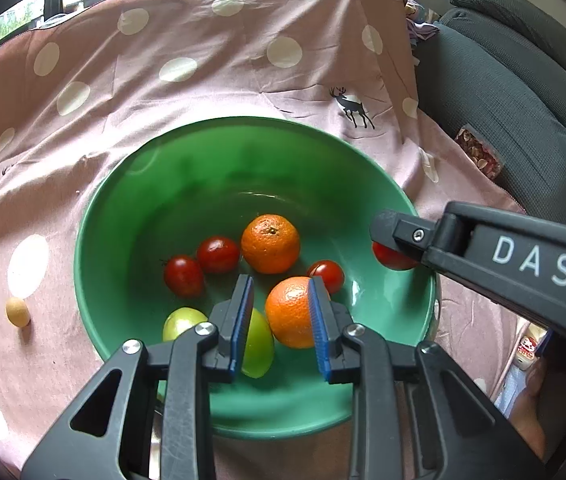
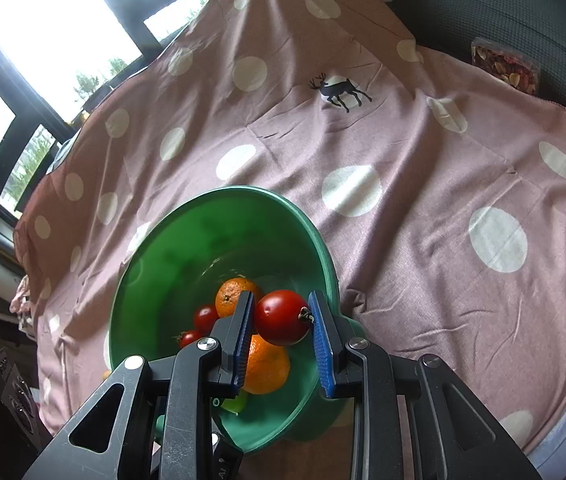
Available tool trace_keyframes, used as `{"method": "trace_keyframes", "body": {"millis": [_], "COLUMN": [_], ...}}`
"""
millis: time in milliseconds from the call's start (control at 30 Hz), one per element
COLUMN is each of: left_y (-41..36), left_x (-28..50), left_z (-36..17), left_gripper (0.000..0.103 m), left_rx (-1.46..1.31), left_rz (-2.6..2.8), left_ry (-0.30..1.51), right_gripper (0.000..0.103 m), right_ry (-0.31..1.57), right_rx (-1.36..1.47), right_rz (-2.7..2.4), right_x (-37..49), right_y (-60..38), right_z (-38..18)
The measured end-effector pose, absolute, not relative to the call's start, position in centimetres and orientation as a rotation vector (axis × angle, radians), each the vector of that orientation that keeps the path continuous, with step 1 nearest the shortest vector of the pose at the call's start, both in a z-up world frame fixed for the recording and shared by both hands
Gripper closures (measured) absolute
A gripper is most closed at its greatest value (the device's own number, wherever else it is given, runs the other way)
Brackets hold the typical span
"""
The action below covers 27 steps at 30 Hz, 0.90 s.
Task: Organize fruits
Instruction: 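Open the right gripper to release the cherry tomato into the bowl, then move the open right gripper to the small brown round fruit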
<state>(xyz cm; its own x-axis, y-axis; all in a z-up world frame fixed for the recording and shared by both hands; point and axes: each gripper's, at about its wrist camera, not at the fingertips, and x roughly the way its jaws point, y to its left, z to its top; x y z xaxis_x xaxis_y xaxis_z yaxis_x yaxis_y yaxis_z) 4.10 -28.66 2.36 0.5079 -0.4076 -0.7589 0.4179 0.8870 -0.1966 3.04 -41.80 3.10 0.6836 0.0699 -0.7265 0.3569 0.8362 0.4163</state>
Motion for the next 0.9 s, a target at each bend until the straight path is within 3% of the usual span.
{"method": "trace_keyframes", "body": {"millis": [400, 667, 833, 900], "left_y": [-26.3, -22.4, -18.5, -16.8], "left_x": [3.1, 1.8, 1.3, 1.1], "left_z": [4.5, 6.7, 7.7, 8.1], "left_gripper": [0.074, 0.06, 0.046, 0.04], "left_rx": [-0.021, -0.039, -0.075, -0.088], "left_rz": [-0.502, -0.459, -0.4, -0.374], "left_ry": [0.863, 0.798, 0.765, 0.753], "right_gripper": [0.073, 0.062, 0.055, 0.045], "right_ry": [0.814, 0.799, 0.781, 0.771], "right_rx": [0.565, 0.529, 0.502, 0.487], "right_rz": [-0.177, -0.188, -0.192, -0.19], "right_x": [3.0, 2.8, 2.6, 2.6], "right_y": [-41.8, -41.0, -40.0, -39.5], "right_z": [3.3, 4.2, 5.0, 5.3]}}
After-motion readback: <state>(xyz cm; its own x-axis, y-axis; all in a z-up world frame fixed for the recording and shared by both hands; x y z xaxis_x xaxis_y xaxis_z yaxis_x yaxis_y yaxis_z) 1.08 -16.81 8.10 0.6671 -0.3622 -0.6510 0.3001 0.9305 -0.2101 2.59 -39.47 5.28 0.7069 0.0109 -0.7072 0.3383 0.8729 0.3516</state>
